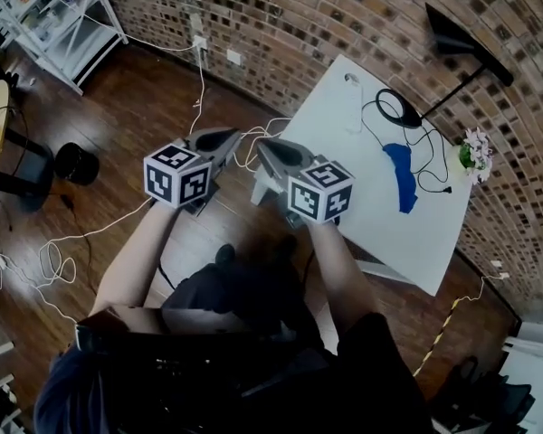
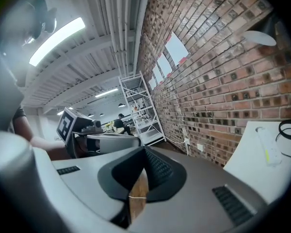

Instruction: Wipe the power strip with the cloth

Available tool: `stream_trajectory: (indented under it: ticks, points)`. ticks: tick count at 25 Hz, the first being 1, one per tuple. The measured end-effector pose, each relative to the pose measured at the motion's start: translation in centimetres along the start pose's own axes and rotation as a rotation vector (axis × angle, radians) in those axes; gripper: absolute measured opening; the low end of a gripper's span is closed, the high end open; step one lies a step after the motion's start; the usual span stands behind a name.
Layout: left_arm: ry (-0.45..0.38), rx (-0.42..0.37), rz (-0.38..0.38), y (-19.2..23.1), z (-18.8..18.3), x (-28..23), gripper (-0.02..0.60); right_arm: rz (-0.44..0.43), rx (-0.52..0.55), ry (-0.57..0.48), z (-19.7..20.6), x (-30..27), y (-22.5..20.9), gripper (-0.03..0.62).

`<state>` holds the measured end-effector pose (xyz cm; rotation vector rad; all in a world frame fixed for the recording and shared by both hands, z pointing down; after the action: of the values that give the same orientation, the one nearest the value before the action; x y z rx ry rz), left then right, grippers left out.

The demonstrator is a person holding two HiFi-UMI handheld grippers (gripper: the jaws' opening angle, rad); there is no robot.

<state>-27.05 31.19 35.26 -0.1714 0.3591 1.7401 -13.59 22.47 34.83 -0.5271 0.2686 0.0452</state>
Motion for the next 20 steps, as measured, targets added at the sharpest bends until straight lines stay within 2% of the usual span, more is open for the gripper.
stream_trajectory:
  ticks: [4, 6, 9, 14, 20]
  points:
    - [0.014, 0.052, 0.046, 0.8, 2.0, 1.2, -0.008, 0.038, 0.001, 0.019, 1.6, -0.4, 2.1, -0.011]
    - [0.025, 0.058, 0.091, -0.1, 2.8, 0.5, -0.008, 0.072, -0.019, 0.005, 2.3, 0.7, 2.3, -0.011]
    - [0.032, 0.029, 0.163, -2.8, 2.8, -0.9, -0.008, 0.122, -0.041, -0.033, 2.8, 3.6, 2.1, -0.011]
    - [0.032, 0.0, 0.238, -6.2, 1.2, -2.8, -0.008, 0.167, -0.084, -0.12, 2.8, 7.8, 1.8, -0.011]
    - [0.043, -0.073, 0.248, -12.5, 1.0, -5.7, -0.006, 0.183, -0.125, -0.152, 4.3, 13.8, 0.2, -0.011]
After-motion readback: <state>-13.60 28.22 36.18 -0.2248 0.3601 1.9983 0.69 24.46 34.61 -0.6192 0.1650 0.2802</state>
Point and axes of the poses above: the fingertips, and each gripper's own axes: x backward along the fingers, y to its left, z out of its underside, the point moved 8 cm from there along x, backward along the fingers, and after that the axes turned 10 degrees about -x, right-handed, at the moved point
